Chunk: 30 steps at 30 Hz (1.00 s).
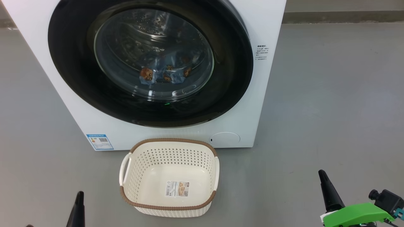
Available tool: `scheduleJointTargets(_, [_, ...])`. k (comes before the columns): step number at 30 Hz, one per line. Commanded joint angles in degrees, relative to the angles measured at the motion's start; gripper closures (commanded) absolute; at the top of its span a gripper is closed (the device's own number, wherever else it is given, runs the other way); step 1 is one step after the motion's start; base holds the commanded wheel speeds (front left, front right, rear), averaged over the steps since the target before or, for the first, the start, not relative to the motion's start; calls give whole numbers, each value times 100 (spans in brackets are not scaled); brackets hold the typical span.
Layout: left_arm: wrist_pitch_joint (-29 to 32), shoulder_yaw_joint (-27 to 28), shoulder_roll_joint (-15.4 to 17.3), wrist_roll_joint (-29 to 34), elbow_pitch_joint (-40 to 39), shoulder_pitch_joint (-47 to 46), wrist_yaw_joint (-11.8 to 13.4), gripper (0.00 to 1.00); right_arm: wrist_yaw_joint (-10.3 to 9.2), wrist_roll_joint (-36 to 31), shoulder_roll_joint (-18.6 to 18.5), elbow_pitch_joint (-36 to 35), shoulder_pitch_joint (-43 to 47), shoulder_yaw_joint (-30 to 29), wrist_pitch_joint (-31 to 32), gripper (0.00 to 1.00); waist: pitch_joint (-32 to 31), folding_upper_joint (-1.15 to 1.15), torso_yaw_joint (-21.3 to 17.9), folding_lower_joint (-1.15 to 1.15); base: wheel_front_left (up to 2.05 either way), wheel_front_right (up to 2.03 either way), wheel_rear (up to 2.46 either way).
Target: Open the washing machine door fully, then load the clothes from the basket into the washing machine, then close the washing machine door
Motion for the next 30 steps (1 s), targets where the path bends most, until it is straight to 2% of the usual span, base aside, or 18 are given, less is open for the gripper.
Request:
scheduleJointTargets(1, [34,162,60,-157,-85,-320,-9,100,-8,171,-9,-176,-245,10,40,100,1,0,-1,0,0,0,0])
scheduleJointTargets(30, [477,447,-104,-1533,154,-623,-14,100,-11,1781,68,-215,-316,-208,514,100,10,0,-16,0,0,0,0])
